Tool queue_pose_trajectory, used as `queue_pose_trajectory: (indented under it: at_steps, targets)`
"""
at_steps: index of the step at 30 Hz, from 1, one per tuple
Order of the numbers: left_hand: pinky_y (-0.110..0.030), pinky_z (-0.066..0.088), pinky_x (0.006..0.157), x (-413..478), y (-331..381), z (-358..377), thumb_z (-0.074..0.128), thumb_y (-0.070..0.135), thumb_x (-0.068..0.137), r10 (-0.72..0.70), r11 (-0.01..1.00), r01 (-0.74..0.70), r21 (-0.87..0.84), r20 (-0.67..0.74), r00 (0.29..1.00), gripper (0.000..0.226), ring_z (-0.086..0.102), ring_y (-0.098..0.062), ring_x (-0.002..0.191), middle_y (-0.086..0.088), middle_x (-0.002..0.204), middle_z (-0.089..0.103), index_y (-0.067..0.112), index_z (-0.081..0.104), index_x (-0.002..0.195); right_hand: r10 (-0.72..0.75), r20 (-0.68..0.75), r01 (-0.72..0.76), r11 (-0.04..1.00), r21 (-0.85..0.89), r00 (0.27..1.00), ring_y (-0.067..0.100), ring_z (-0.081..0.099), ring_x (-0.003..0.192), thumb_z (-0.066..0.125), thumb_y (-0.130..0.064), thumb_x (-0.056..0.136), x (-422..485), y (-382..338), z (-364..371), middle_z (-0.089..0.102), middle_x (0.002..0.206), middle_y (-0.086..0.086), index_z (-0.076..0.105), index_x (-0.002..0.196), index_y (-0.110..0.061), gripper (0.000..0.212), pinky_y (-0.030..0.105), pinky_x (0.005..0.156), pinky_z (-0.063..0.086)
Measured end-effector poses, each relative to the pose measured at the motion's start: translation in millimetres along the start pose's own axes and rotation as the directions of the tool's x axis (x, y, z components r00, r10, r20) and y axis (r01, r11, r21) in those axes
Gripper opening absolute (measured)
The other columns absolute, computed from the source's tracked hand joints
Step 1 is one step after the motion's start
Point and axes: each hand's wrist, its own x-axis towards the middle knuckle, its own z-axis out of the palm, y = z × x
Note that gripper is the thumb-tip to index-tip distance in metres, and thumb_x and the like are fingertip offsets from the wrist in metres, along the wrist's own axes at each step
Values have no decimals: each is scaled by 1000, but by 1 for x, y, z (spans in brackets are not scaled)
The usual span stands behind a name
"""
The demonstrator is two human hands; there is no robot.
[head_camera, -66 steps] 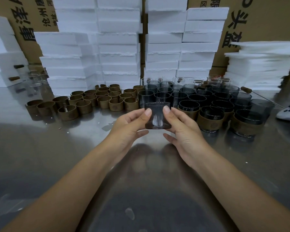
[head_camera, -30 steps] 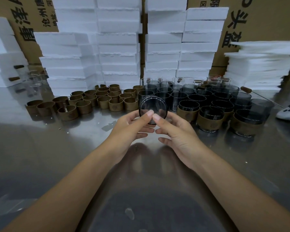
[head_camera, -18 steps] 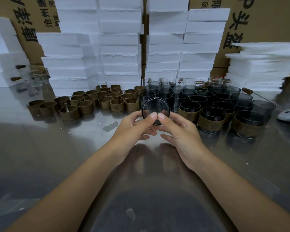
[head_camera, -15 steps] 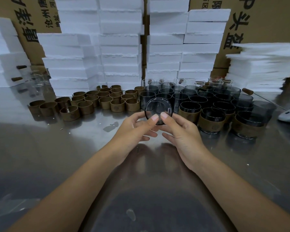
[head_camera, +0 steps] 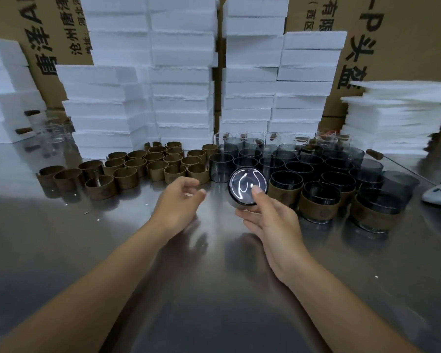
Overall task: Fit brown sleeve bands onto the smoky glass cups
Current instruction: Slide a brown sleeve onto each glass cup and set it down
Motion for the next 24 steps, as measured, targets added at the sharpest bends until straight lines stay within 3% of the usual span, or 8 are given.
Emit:
queue_pose_trajectory:
  at_steps: [3,6,11,16,19,22,24]
  targets:
    - [-34,47,94,27,-9,-9,64,15,89,56,971,-47,232,-34,998,32,60,-22,96,-11,121,55,8,58,119,-12,-1,12,1000,-12,1000,20,72,86,62,-34,88,2,2,0,70,65,-5,67,89,-12,23,31,82,53]
    - [-28,41,93,46,-14,-15,61,13,89,78,932,-48,359,-69,995,39,58,-23,88,-13,132,41,4,53,126,-15,8,15,1000,-14,1000,21,72,87,62,-34,88,3,4,1,69,63,-6,67,91,-10,24,35,85,53]
    - [-36,35,105,67,-15,-11,61,16,90,36,858,-52,511,42,998,50,48,-31,125,-15,141,45,3,47,136,-21,19,21,1000,-15,1000,19,72,88,61,-35,88,4,6,0,69,70,-5,66,95,-9,27,40,91,52]
    - [-38,41,97,62,-19,-12,66,22,87,-13,854,31,519,-38,999,42,52,-30,117,-13,126,56,10,55,125,-22,27,21,1000,8,999,21,72,88,62,-34,88,4,5,1,69,65,-6,65,87,-13,22,36,84,51]
    - [-36,45,84,48,-15,-18,68,36,85,-4,879,64,472,-127,992,23,57,-25,102,-4,103,65,19,62,99,-23,39,23,1000,0,999,19,72,85,62,-35,87,3,5,1,68,61,-9,64,86,-13,22,35,83,51]
    - [-41,52,72,25,-2,-21,63,36,89,91,955,-42,294,-157,983,16,55,-15,75,11,70,57,24,63,79,-28,40,29,999,-24,999,16,72,80,63,-37,87,3,4,1,68,62,-9,63,81,-15,22,33,82,53]
    - [-41,53,64,9,12,-21,60,31,92,198,966,-170,195,-133,971,20,50,-10,63,10,62,54,27,63,72,-38,32,40,998,-47,999,12,69,75,63,-39,87,3,5,1,64,58,-13,63,81,-18,22,31,81,53]
